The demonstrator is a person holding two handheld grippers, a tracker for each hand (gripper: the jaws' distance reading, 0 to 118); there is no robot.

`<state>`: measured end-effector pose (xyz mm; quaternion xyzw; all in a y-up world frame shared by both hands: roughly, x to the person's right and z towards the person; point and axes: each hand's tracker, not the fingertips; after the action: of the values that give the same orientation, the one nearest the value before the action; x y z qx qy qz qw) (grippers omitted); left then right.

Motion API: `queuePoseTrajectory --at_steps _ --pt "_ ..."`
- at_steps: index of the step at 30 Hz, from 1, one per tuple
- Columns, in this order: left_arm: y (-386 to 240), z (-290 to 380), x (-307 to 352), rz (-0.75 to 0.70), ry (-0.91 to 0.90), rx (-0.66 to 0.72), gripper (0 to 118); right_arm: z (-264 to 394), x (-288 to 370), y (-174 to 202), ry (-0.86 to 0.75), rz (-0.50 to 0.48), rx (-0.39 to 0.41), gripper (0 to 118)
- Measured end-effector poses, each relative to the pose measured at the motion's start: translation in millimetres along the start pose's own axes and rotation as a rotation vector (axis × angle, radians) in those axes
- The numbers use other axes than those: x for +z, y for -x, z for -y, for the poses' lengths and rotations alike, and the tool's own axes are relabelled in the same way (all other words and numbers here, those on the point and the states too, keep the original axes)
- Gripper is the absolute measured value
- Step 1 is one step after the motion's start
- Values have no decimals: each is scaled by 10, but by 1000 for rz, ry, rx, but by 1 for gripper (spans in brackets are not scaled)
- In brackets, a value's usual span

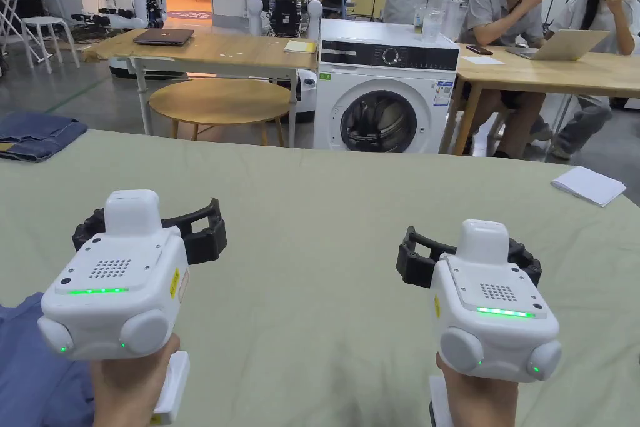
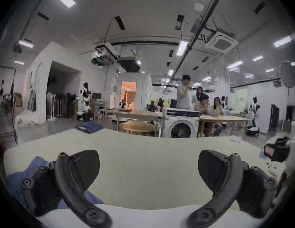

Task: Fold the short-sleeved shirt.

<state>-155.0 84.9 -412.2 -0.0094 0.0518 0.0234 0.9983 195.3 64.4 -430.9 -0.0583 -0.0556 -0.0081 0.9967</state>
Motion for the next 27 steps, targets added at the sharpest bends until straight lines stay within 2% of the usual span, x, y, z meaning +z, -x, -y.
queuePoseTrajectory --at_steps 7,9,10,11,12,13,14,16,17,18,19,20,21,23,27 --pt "-144 -20 29 -2 5 -66 117 -16 28 99 -13 2 35 118" --pt "-162 -13 37 -2 4 -75 114 -20 59 131 -19 9 33 115" --pt "-150 -19 56 5 0 -76 103 -17 73 136 -23 11 33 114" --pt "-164 -17 70 4 -6 -82 86 -18 80 146 -28 14 37 114" --pt "-176 -22 75 5 -7 -91 63 -21 80 149 -30 13 42 113" --pt "-185 -24 74 8 -8 -101 31 -22 85 157 -31 10 47 110" --pt "-184 -36 73 12 0 -114 15 -20 98 166 -35 1 56 103" --pt "-210 -43 44 8 29 -129 12 -28 134 199 -46 -14 78 75" --pt "-207 -36 49 8 28 -127 12 -28 148 227 -49 -8 91 75" --pt "-198 -16 42 10 25 -122 11 -29 149 249 -45 -2 96 69" --pt "-192 -5 59 15 19 -116 4 -29 149 248 -42 -5 94 49" --pt "-208 7 84 -1 10 -123 0 -36 133 246 -31 -2 91 13" --pt "-224 17 104 -21 0 -127 0 -50 132 257 -32 21 107 0" --pt "-206 27 146 -8 -9 -115 0 -34 131 219 -11 -21 48 0" --pt "-201 33 165 -28 -22 -108 0 -3 161 204 -23 19 60 0"
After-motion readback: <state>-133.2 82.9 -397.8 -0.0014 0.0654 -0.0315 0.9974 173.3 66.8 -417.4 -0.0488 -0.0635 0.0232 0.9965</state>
